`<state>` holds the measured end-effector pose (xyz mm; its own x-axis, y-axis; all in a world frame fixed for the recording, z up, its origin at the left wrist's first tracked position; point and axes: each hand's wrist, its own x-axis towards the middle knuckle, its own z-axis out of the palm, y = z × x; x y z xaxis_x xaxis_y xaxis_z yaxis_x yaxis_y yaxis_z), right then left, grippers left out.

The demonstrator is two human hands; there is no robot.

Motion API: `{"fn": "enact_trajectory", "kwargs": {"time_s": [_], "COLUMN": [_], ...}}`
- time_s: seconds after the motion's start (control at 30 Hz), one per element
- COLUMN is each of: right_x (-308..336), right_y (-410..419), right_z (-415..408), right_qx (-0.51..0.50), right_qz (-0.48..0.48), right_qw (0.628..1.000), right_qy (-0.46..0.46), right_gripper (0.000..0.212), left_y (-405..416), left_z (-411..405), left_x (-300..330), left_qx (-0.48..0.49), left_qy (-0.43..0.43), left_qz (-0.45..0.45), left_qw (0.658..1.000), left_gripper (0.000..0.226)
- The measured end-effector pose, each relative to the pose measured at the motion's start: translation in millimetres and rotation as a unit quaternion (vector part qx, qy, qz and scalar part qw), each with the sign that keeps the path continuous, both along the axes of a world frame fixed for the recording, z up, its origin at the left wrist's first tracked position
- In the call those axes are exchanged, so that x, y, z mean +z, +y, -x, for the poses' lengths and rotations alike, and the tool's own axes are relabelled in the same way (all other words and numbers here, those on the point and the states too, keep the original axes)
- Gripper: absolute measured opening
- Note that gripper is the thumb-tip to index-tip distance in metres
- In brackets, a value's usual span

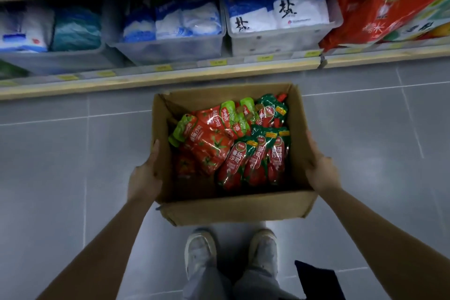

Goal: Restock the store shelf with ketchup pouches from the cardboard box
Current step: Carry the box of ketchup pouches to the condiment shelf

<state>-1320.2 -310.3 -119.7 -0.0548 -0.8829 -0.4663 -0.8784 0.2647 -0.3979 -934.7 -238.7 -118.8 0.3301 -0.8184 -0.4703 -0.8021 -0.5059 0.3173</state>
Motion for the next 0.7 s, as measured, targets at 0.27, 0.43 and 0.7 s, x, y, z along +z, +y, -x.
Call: {"fn": "enact_trajectory", "kwargs": {"time_s": [0.27,0.43,0.7], "right_x": [-30,-27,69], "right_y": [-56,-60,-73], "right_z": [-20,-15,-8], "right_qx": [0.007,0.034,-0.013], "right_qz": [0.051,-0.021,-0.123], "right_qw": [0.998,0.998,0.985], "right_qy": [-0.033,-0.039,-0.123], "right_gripper": [0.084,0.084,0.055], "left_y": [-54,-52,-77], "left_z": [-19,-10,1], "left_x": [-26,-26,71], "left_qx": [0.003,0.010,0.010], "left_qy": [-0.031,-0.018,0.051], "left_qz": [0.044,0.017,0.004], "left_qw": [0.999,1.000,0.999], "left_gripper": [0.081,0.078,0.059]}}
